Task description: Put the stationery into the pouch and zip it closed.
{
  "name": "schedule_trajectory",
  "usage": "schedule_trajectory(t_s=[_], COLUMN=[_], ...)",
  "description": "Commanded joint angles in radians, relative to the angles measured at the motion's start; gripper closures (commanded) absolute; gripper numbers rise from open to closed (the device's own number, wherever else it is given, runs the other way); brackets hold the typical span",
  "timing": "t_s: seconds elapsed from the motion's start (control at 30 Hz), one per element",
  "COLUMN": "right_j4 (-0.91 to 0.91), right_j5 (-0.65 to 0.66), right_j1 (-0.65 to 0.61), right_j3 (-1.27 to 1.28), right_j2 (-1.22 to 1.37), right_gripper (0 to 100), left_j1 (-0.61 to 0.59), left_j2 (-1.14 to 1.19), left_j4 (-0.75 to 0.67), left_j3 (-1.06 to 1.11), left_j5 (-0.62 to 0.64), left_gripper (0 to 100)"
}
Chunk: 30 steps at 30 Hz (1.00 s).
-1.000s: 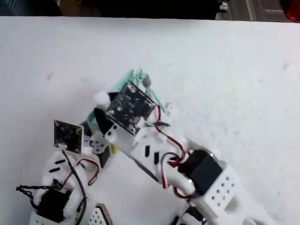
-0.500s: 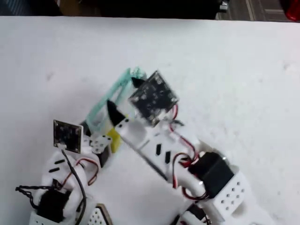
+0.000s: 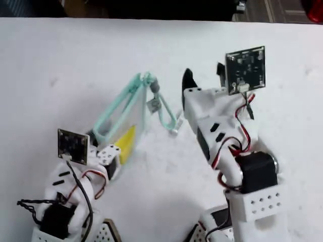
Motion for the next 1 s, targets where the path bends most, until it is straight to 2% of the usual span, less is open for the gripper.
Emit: schedule_trajectory(t_s=[0.0,0.1,0.23,0.4,0.63,0.77,0.97], right_j4=[-0.001,0.004,0.013,0.008,-0.171,-0.214,-0.277], right_j5=[-0.014,-0.014,-0.026,-0.133,-0.15,-0.155,-0.265], right_j1=[0.021,0.024,0.005,-0.018,-0.001,-0.008,-0.004], right_j3=[0.037,0.057,0.106,0.127,0.127,0.127,0.127], right_j2=[-0.004,0.051,0.194,0.414,0.671,0.78,0.903], right_gripper=[77.2,77.2,77.2,77.2,77.2,77.2,77.2], left_j1=[-0.041,-0.097,-0.113,-0.113,-0.108,-0.108,-0.107], left_j2=[-0.001,-0.001,-0.001,-0.001,-0.001,-0.001,-0.001], left_j4=[-0.009,-0.034,-0.035,-0.035,-0.035,-0.035,-0.035], left_j3=[-0.008,-0.006,-0.006,-0.006,-0.006,-0.006,-0.005], left_j5=[0.0,0.003,0.031,0.032,0.031,0.031,0.031], left_gripper=[77,77,77,77,77,77,77])
